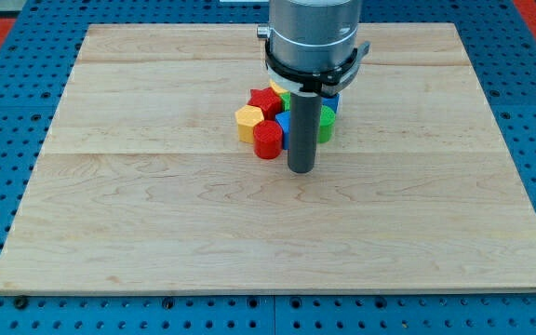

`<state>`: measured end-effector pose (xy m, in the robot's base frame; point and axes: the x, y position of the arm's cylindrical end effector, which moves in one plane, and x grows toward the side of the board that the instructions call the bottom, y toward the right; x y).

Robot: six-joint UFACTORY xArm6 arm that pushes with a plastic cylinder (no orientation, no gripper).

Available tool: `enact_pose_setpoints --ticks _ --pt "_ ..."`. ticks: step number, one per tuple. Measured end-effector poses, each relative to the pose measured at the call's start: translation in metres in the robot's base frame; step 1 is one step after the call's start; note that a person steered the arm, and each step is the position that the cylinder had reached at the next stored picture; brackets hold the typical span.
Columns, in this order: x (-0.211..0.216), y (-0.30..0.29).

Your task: Push the group of blocks up a bit

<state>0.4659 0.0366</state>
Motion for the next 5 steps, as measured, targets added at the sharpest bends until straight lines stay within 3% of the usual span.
enact_pose_setpoints --ticks 5 --pt "0.0046 0.0005"
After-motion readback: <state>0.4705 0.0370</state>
